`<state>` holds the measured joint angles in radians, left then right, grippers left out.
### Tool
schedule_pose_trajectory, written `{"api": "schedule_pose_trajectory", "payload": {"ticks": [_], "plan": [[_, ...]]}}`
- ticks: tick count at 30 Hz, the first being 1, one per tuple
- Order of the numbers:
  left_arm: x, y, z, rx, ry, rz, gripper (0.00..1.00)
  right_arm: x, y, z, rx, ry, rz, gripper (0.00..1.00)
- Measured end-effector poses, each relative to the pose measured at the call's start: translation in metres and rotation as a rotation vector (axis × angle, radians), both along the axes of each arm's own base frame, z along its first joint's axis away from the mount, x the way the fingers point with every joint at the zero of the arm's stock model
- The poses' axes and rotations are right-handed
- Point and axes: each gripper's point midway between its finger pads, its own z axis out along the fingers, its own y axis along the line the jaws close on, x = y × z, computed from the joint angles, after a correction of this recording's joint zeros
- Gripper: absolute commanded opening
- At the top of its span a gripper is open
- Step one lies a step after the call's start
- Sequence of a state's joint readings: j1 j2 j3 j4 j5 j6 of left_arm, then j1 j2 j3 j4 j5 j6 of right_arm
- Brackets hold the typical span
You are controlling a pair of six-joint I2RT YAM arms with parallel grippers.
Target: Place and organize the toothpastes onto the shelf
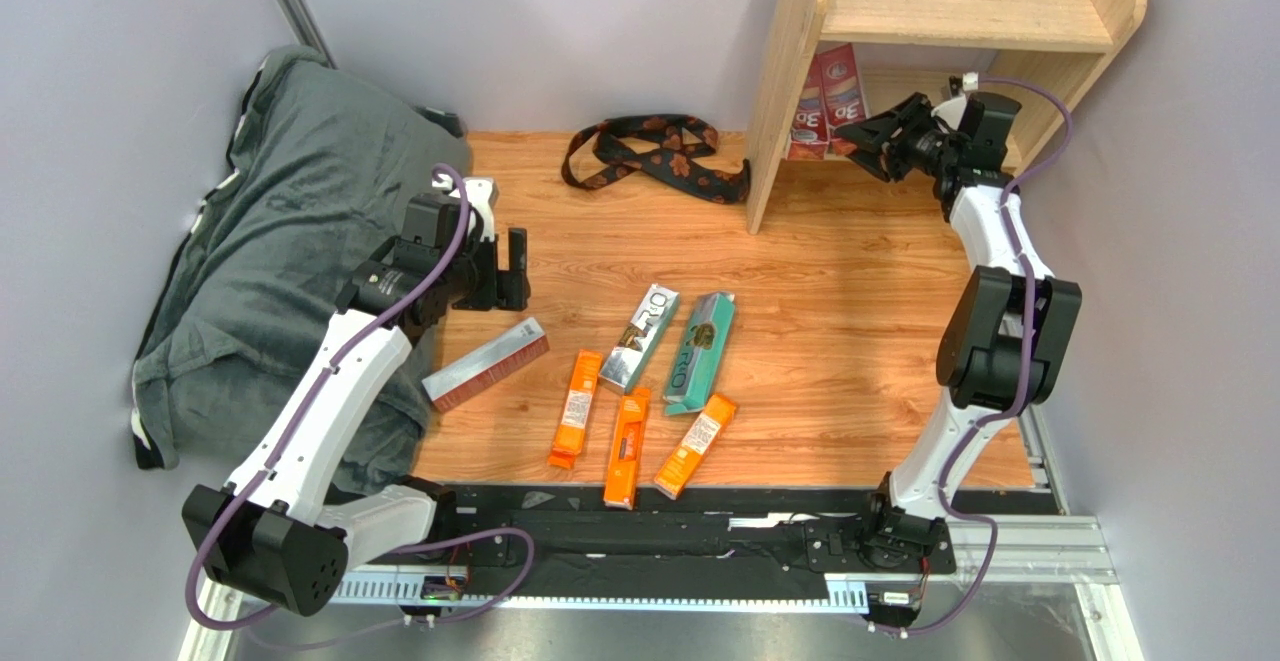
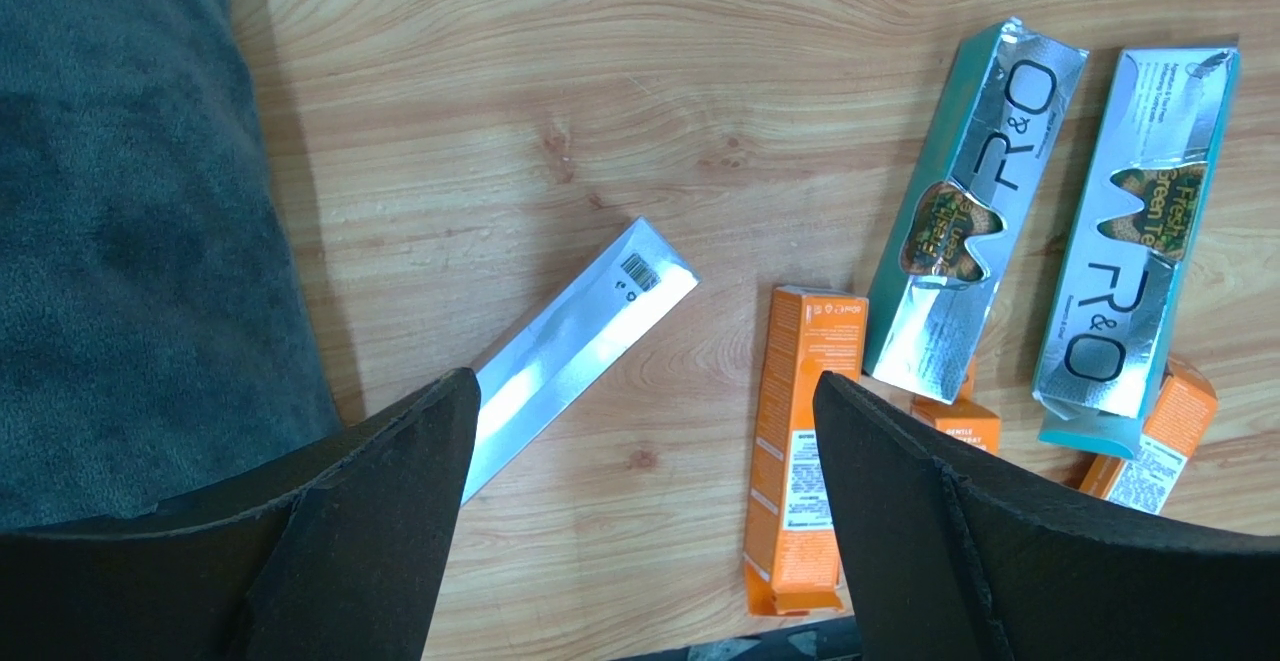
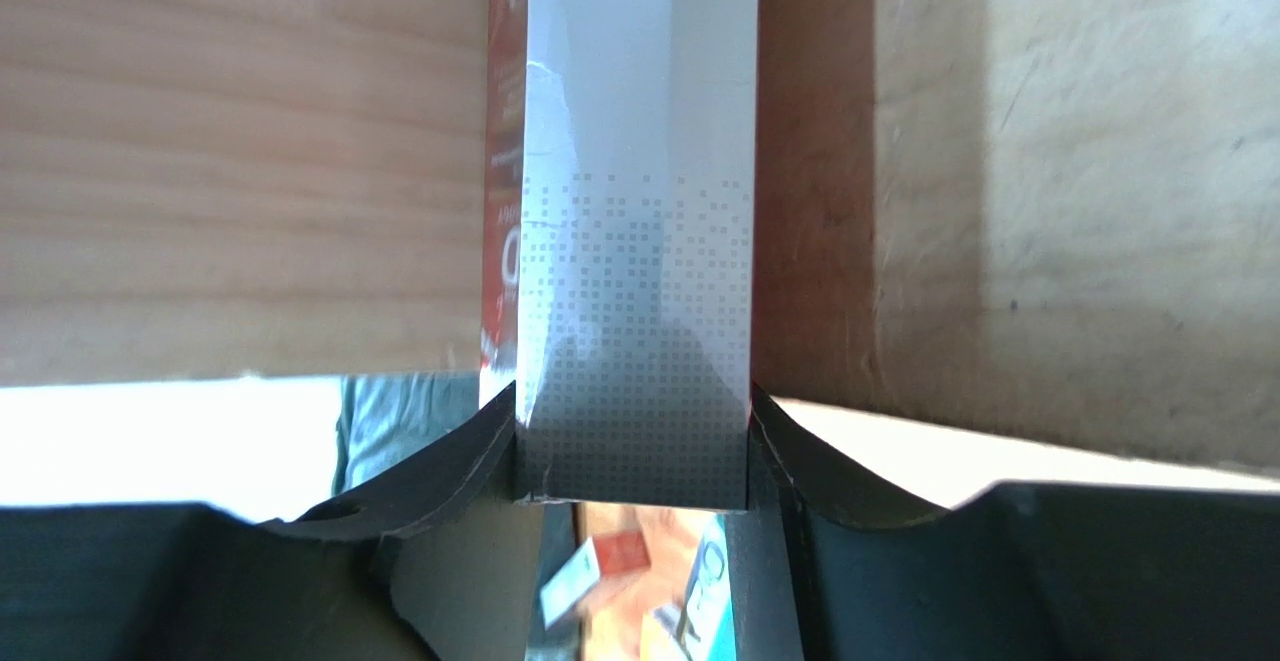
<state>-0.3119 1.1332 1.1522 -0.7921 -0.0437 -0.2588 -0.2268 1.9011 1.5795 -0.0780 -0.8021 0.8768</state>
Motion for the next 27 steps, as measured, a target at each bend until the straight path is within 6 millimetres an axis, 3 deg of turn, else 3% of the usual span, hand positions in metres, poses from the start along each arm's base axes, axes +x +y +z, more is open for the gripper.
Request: {"api": "schedule_pose_trajectory", "payload": {"ticks": [7, 14, 17, 22, 27], "plan": [[-0.001, -0.002, 0.000, -0.009, 0.003, -0.010, 0.91, -0.011, 0.001, -0.005, 0.010, 0.012, 0.066, 0.42], [-0.001, -0.003, 0.000, -0.013, 0.004, -0.014, 0.91, -0.015, 0.002, -0.010, -0.001, 0.025, 0.083, 0.66], [-0.001, -0.004, 0.000, -0.016, 0.005, -0.017, 0.91, -0.018, 0.002, -0.015, -0.013, 0.036, 0.075, 0.71], [-0.002, -0.005, -0.001, -0.018, 0.008, -0.020, 0.91, -0.029, -0.002, -0.014, -0.032, 0.047, 0.050, 0.79], [-0.002, -0.005, -0.002, -0.018, 0.010, -0.020, 0.91, -0.035, -0.008, -0.011, -0.052, 0.043, 0.022, 0.79]]}}
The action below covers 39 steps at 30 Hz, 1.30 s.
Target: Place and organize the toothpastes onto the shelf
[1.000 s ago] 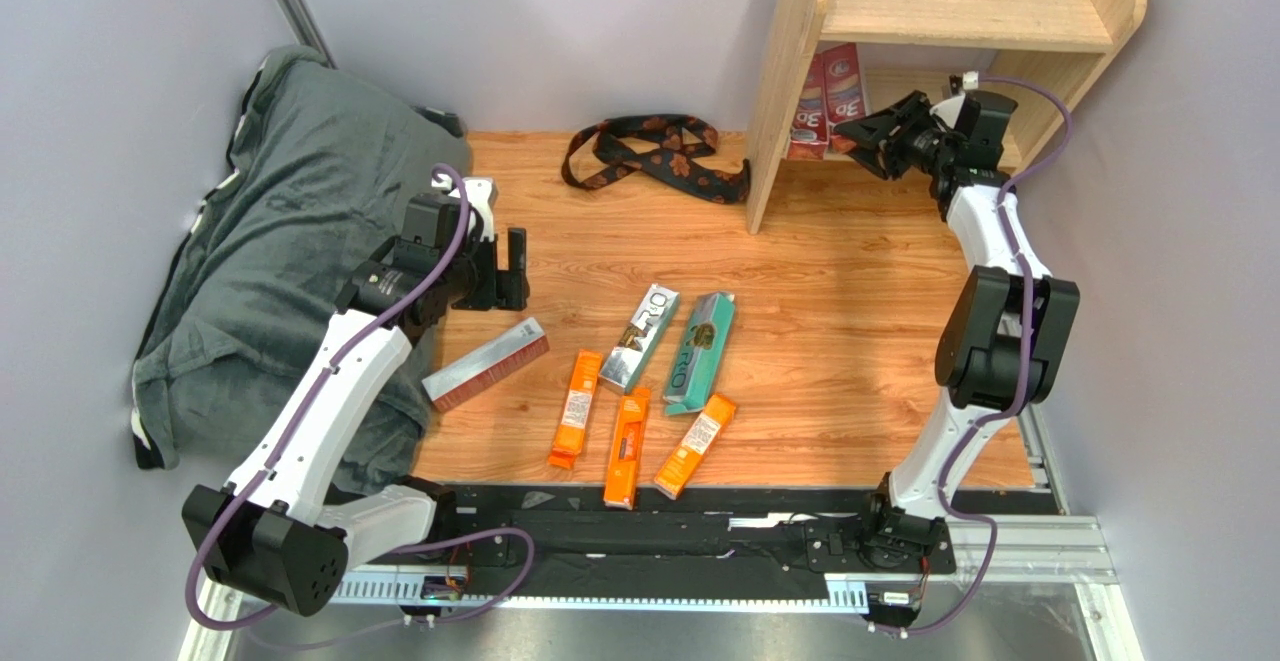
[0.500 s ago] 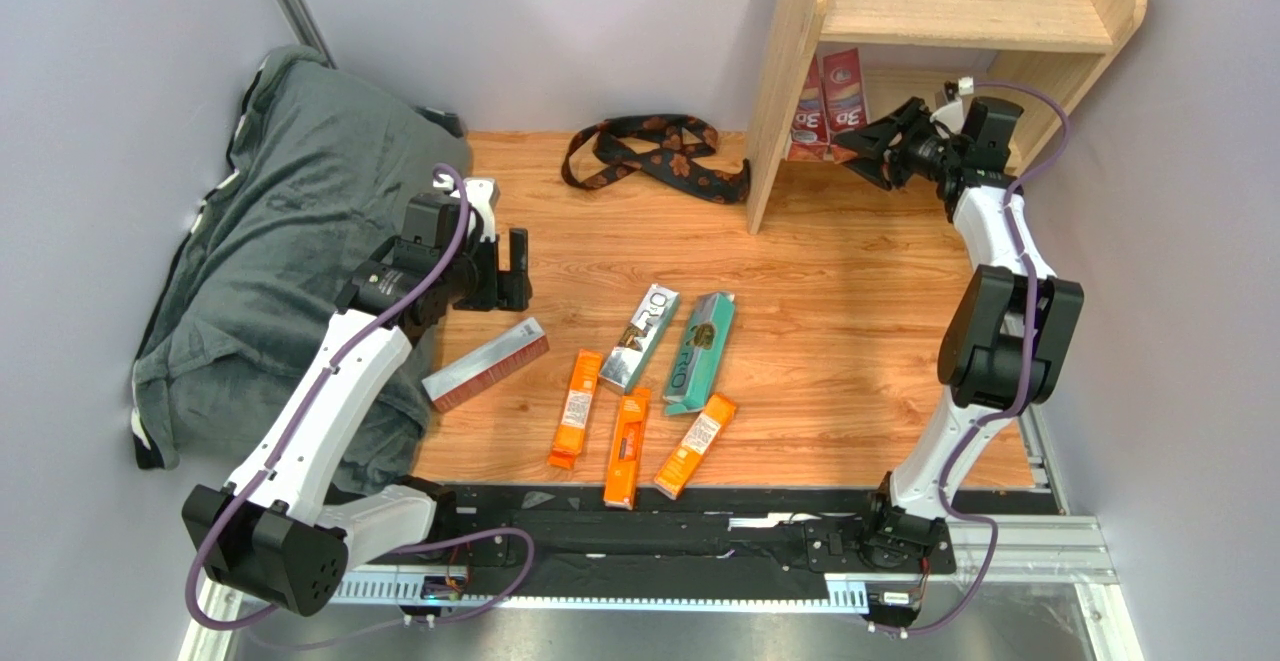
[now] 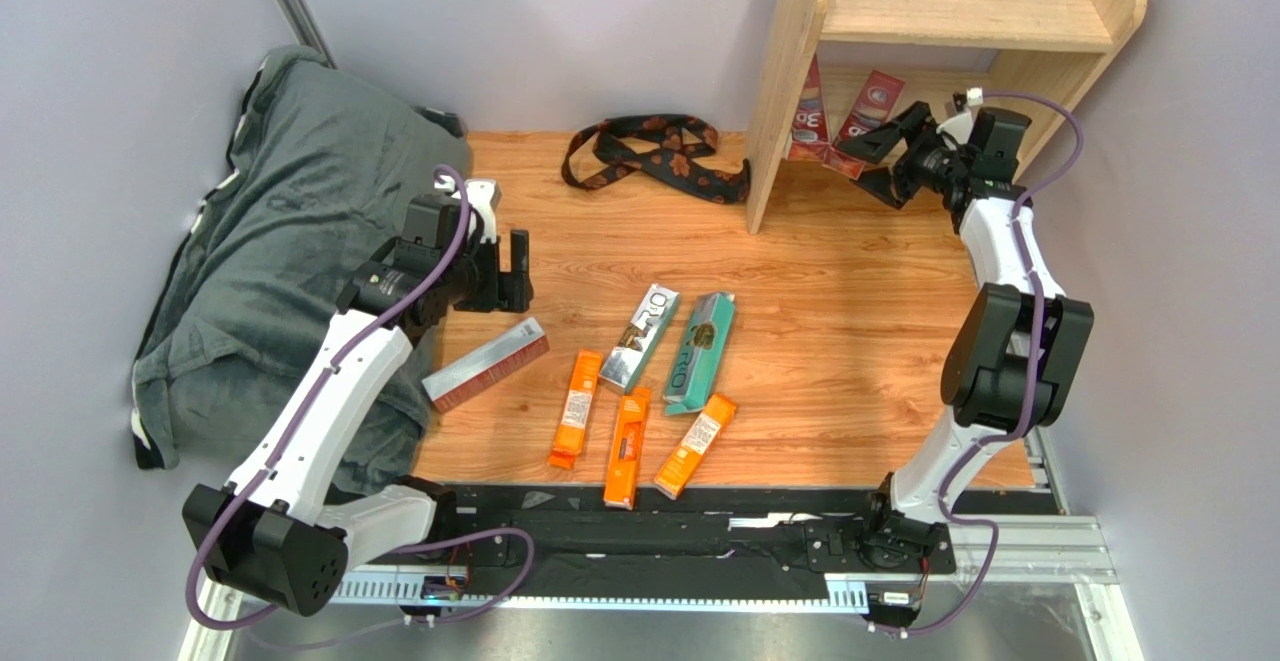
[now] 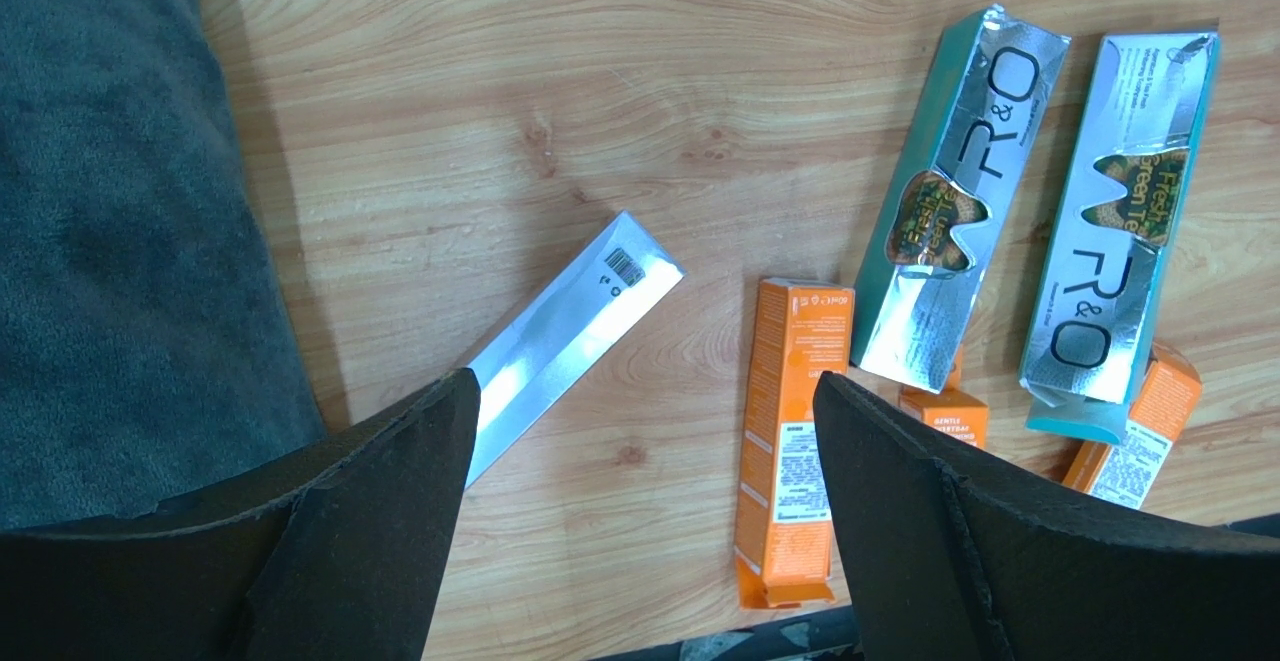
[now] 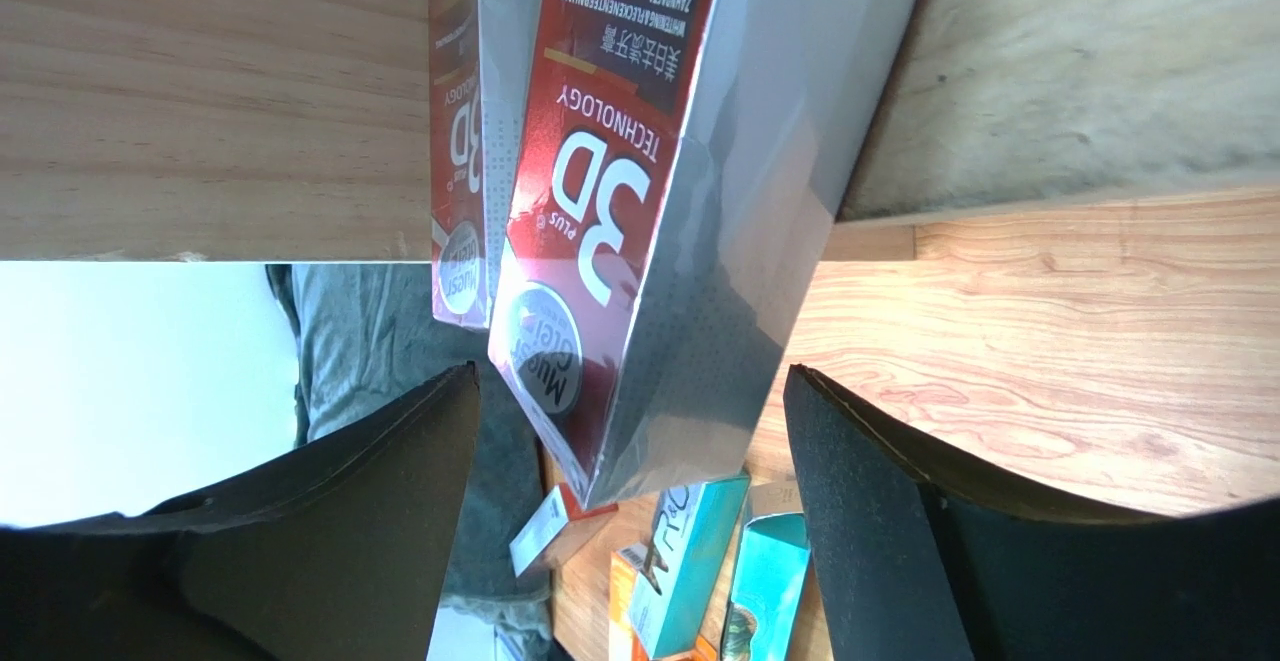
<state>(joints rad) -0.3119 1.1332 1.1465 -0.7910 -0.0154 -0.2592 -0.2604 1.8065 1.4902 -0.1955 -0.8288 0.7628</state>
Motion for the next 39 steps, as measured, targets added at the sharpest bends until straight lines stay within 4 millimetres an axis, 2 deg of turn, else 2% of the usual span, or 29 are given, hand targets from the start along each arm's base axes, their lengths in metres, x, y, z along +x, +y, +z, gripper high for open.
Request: {"api": "schedule_pose_trajectory", "payload": {"ticks": [9, 12, 13, 20, 24, 30, 39], "plan": [[0.000, 0.000, -0.002, 0.001, 0.003, 0.000, 0.91, -0.002, -0.021, 0.011, -0.062, -0.011, -0.108, 0.75], [-0.001, 0.000, -0.003, 0.001, 0.005, 0.000, 0.91, 0.000, -0.029, 0.015, -0.089, -0.019, -0.156, 0.69], [-0.001, 0.000, -0.003, 0.001, 0.005, 0.000, 0.91, 0.001, -0.031, 0.017, -0.098, -0.022, -0.173, 0.63], [-0.001, 0.000, -0.003, 0.002, 0.006, 0.000, 0.91, 0.010, -0.044, 0.027, -0.100, -0.044, -0.265, 0.53], [-0.001, 0.000, -0.003, 0.002, 0.007, 0.000, 0.91, 0.020, -0.050, 0.030, -0.080, -0.064, -0.308, 0.51], [-0.001, 0.000, -0.004, 0.002, 0.007, 0.000, 0.91, 0.047, -0.054, 0.004, -0.033, -0.021, -0.338, 0.50], [-0.001, 0.000, -0.005, 0.003, 0.010, 0.000, 0.91, 0.078, -0.044, 0.009, -0.020, -0.072, -0.327, 0.49]]}}
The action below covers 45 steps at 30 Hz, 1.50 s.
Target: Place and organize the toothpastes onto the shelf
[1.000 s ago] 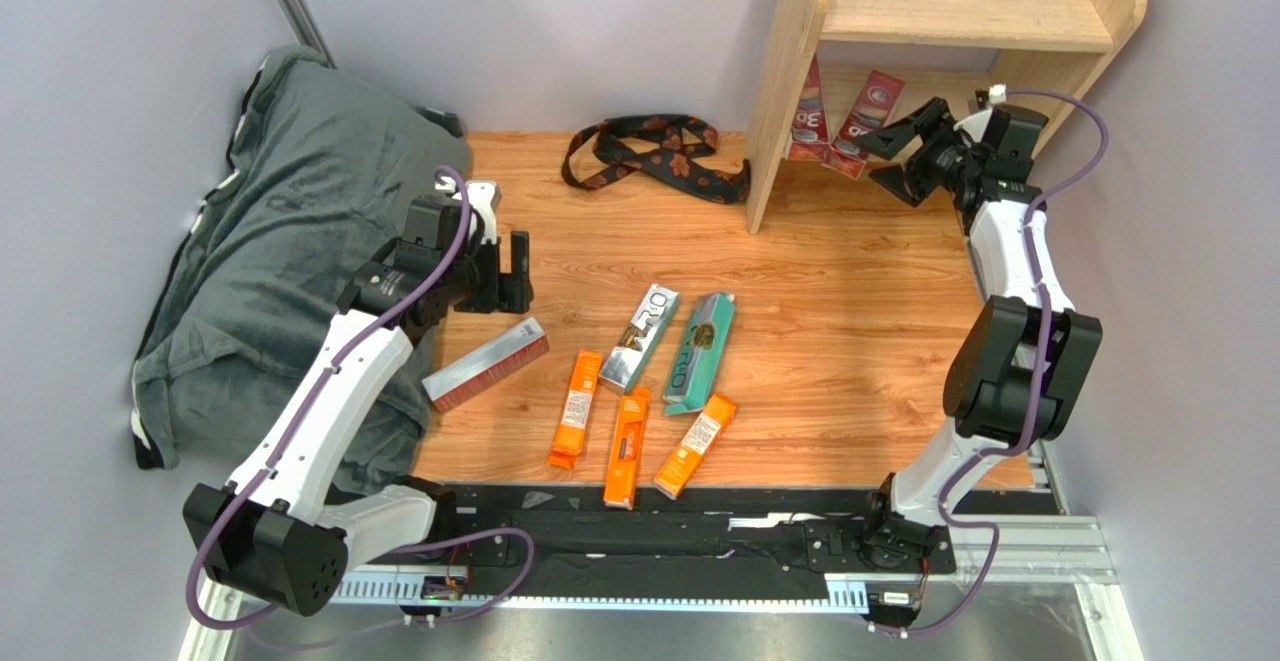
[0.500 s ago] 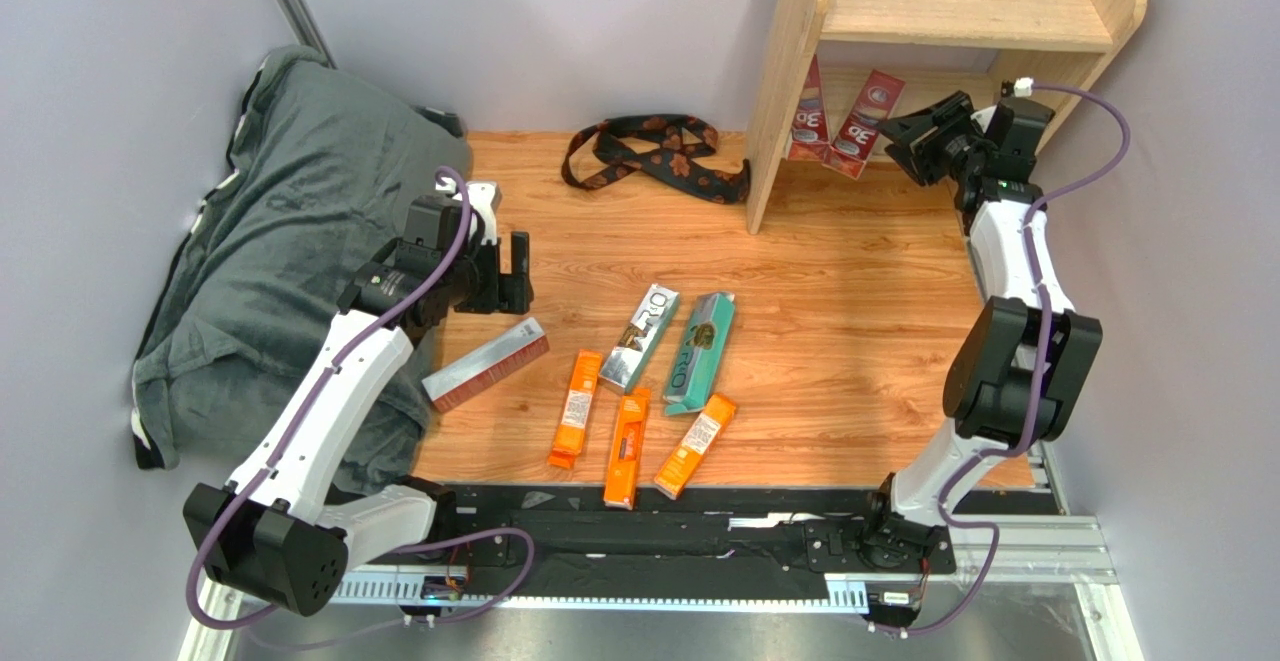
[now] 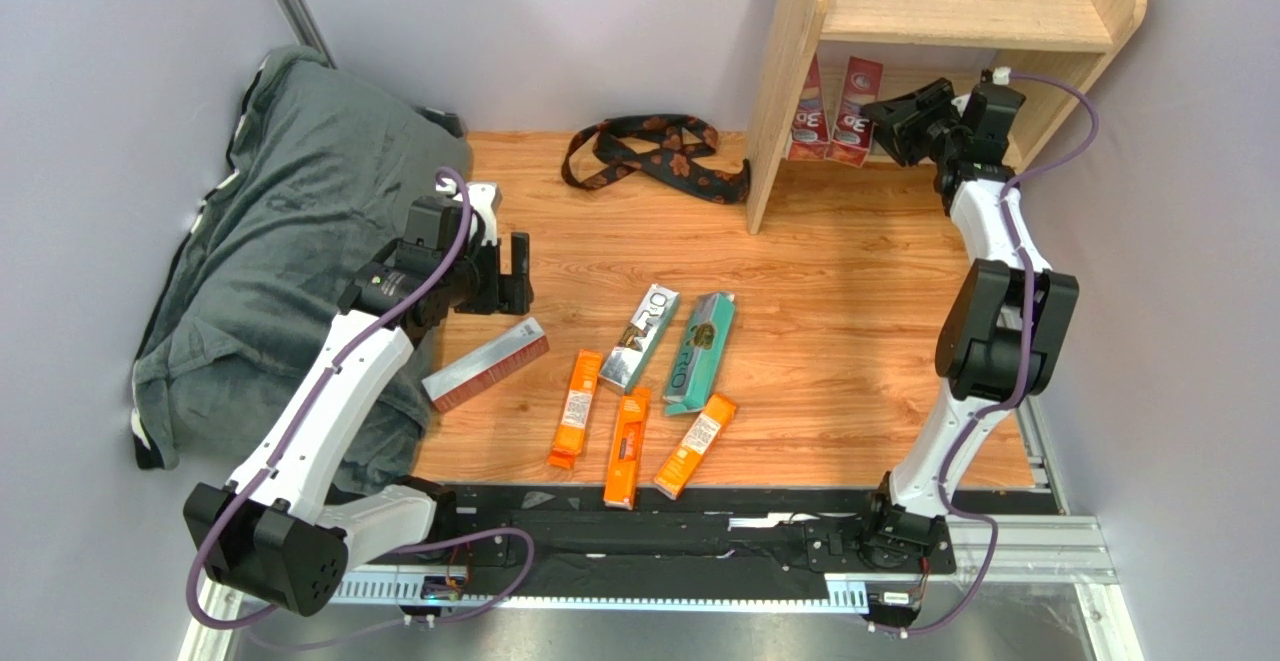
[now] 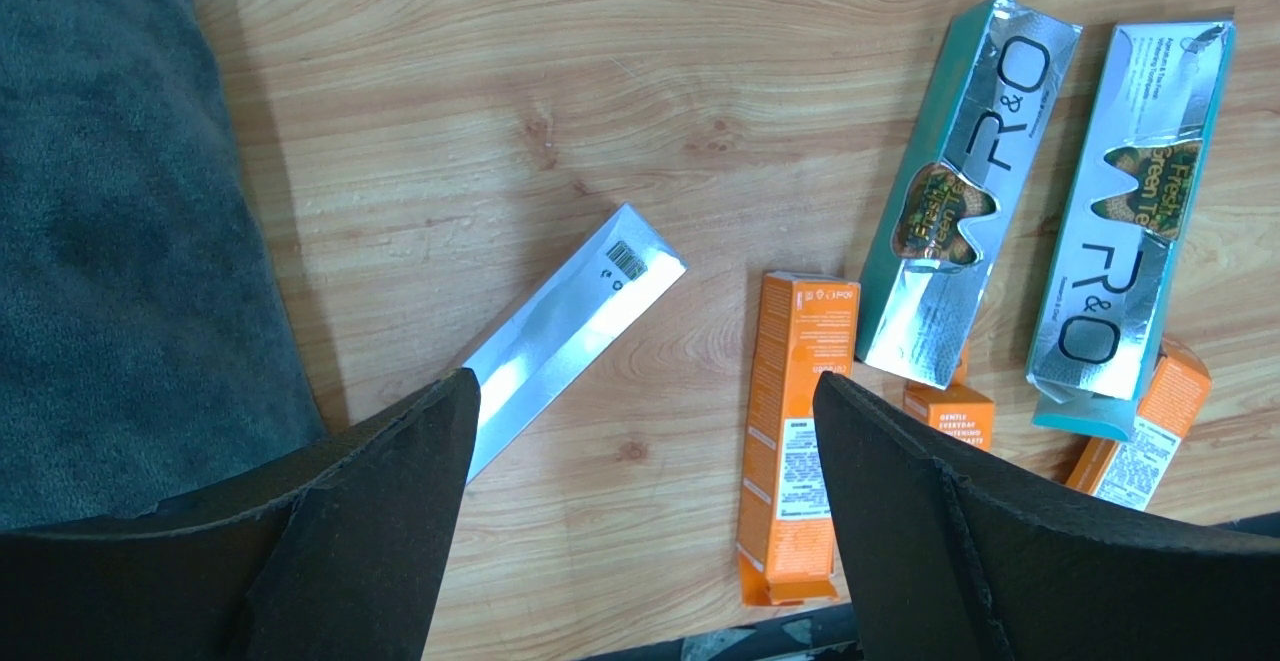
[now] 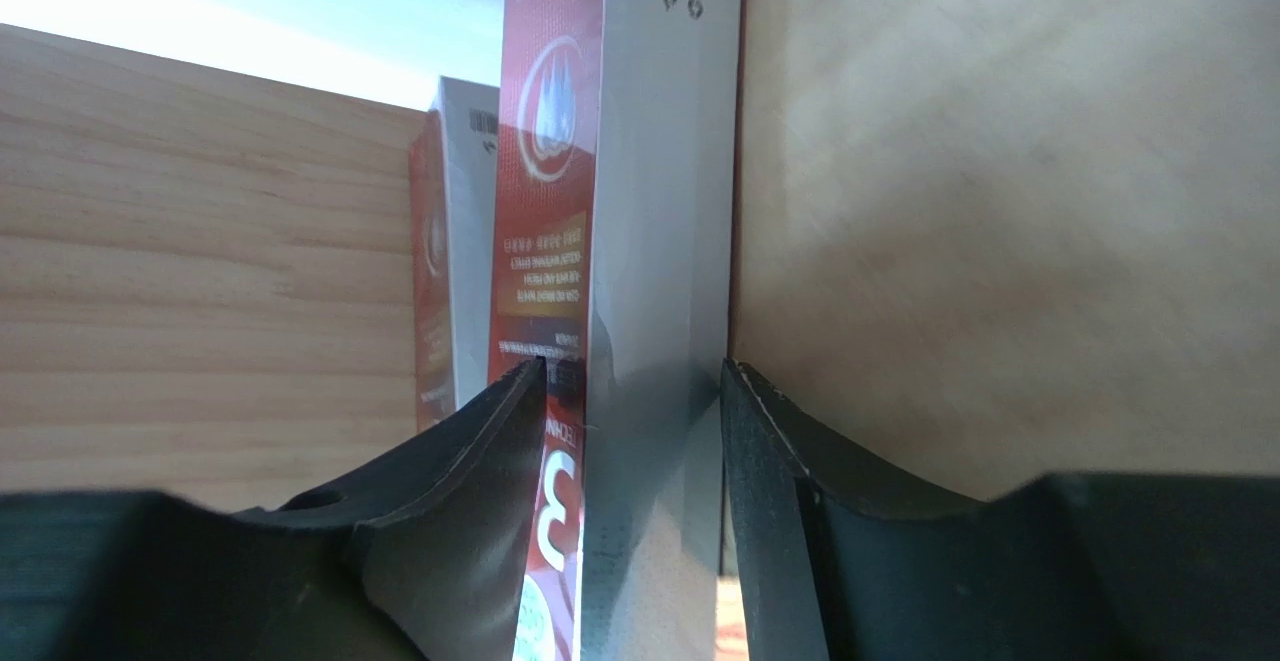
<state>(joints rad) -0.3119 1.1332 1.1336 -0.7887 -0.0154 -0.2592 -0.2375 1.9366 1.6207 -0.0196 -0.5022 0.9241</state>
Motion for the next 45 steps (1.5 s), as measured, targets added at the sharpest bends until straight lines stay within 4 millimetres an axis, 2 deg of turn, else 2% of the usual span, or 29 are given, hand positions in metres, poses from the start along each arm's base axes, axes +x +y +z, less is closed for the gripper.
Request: {"api": "schedule_pose_trajectory", "payload": {"ticks": [5, 10, 15, 18, 23, 29, 32, 35, 37, 40, 45], "plan": [[0.000, 0.000, 0.000, 0.000, 0.000, 0.000, 0.91, 0.020, 0.012, 0.003, -0.006, -0.029, 0.034, 0.50], [0.000, 0.000, -0.001, 0.000, 0.002, 0.000, 0.91, 0.028, 0.023, 0.003, -0.012, -0.054, 0.061, 0.53], [0.000, 0.000, -0.001, 0.000, 0.002, 0.000, 0.91, 0.028, 0.020, 0.002, -0.034, -0.058, 0.041, 0.61], [0.000, 0.000, -0.001, 0.001, 0.004, 0.000, 0.91, 0.017, 0.018, 0.004, -0.056, -0.051, 0.010, 0.68], [0.000, 0.001, -0.003, 0.008, 0.008, 0.002, 0.93, -0.012, 0.009, 0.017, -0.095, -0.041, -0.050, 0.75], [0.002, 0.002, -0.013, 0.048, 0.035, -0.027, 0.94, -0.063, -0.007, 0.052, -0.155, -0.079, -0.114, 0.76], [0.003, 0.000, -0.027, 0.084, 0.094, -0.055, 0.94, -0.098, -0.008, 0.064, -0.196, -0.094, -0.133, 0.76], [0.002, -0.001, -0.049, 0.131, 0.181, -0.083, 0.93, -0.133, 0.000, 0.071, -0.228, -0.113, -0.122, 0.77], [-0.001, 0.000, -0.064, 0.167, 0.239, -0.101, 0.93, -0.157, 0.009, 0.064, -0.240, -0.112, -0.099, 0.77], [-0.006, 0.002, -0.074, 0.193, 0.286, -0.115, 0.93, -0.185, 0.023, 0.045, -0.239, -0.082, -0.050, 0.77], [-0.007, 0.003, -0.082, 0.213, 0.321, -0.129, 0.92, -0.221, 0.045, -0.006, -0.200, 0.016, 0.044, 0.77]]}}
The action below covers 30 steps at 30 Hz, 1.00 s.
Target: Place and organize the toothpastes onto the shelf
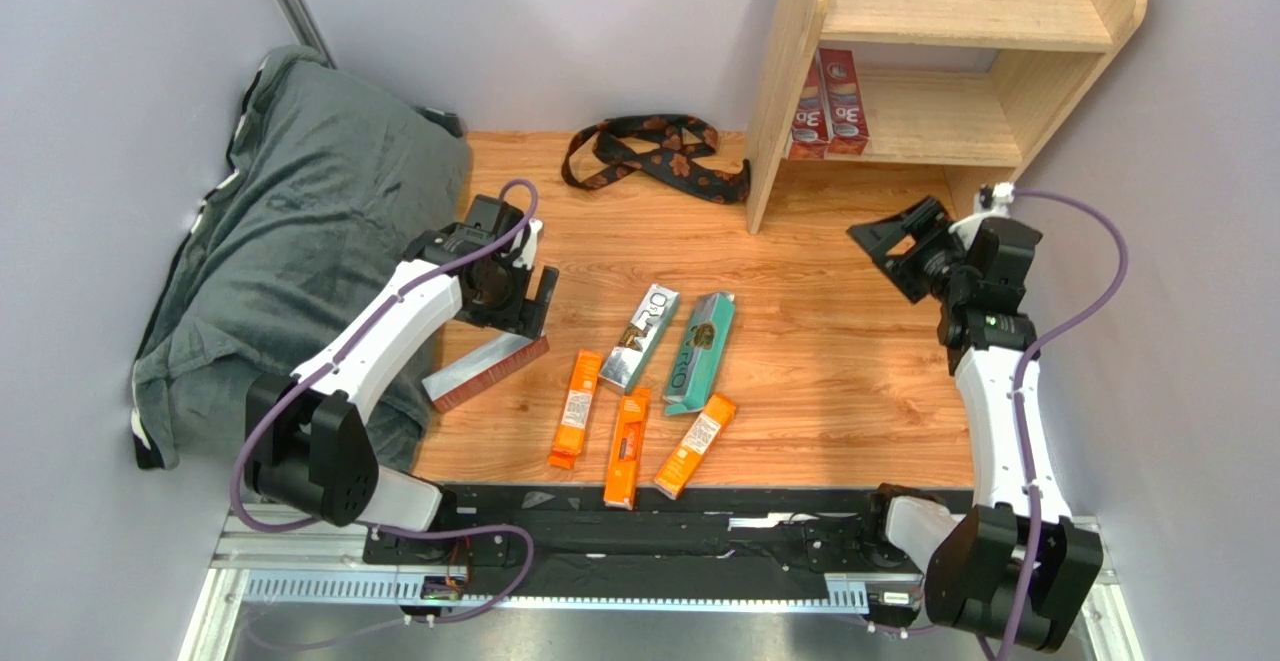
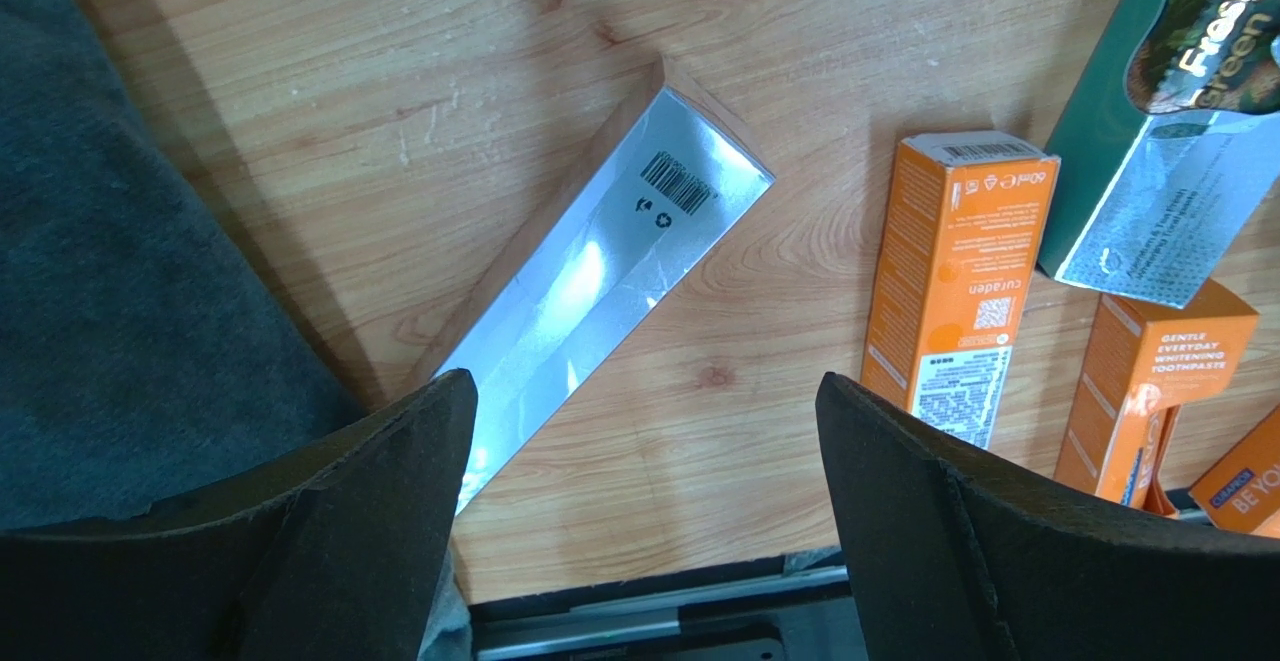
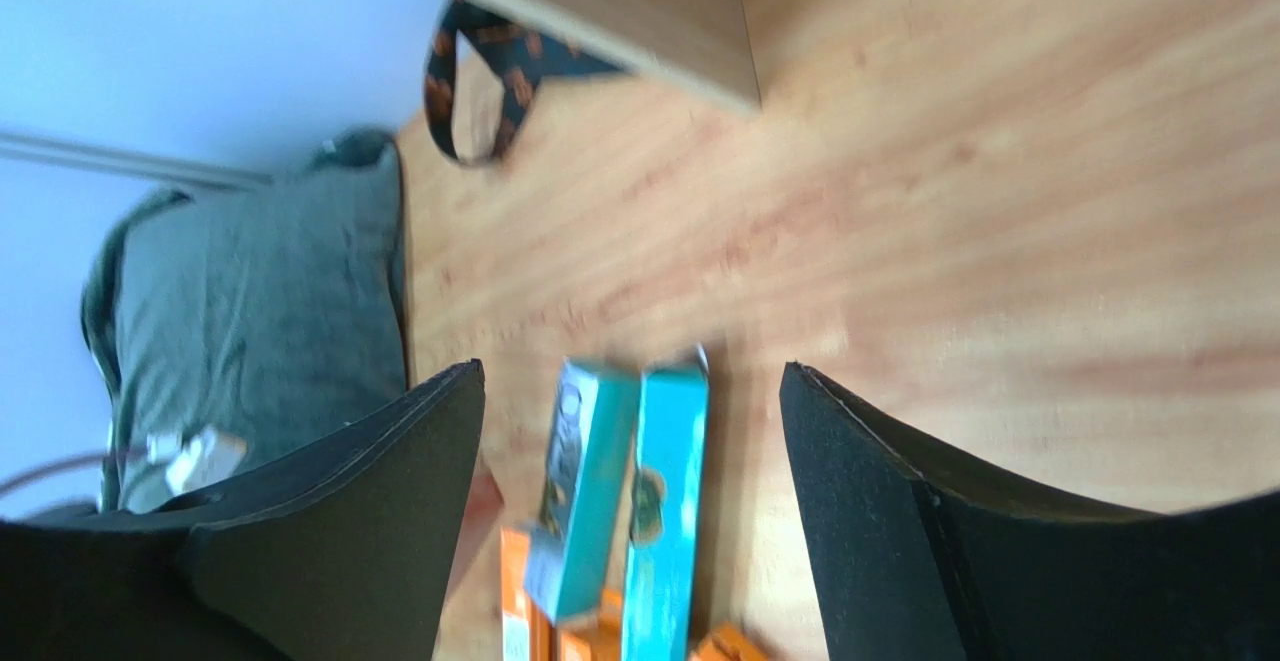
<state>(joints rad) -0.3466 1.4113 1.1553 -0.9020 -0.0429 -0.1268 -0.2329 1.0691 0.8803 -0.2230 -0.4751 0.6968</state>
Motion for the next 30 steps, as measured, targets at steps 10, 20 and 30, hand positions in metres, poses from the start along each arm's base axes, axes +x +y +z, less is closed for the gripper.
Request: {"api": "schedule_pose_trajectory", "payload": {"ticks": [10, 20, 30], "plan": [[-0.001, 0.003, -0.034, 0.090, 0.118, -0.006, 0.91, -0.045, 0.026, -0.028, 0.032, 0.057, 0.103, 0.77], [0.002, 0.011, -0.065, 0.182, 0.234, 0.003, 0.82, -0.071, 0.040, -0.038, 0.060, 0.064, 0.159, 0.77], [-0.006, 0.010, -0.080, 0.210, 0.309, -0.011, 0.62, -0.087, 0.049, -0.039, 0.077, 0.067, 0.199, 0.77]]}}
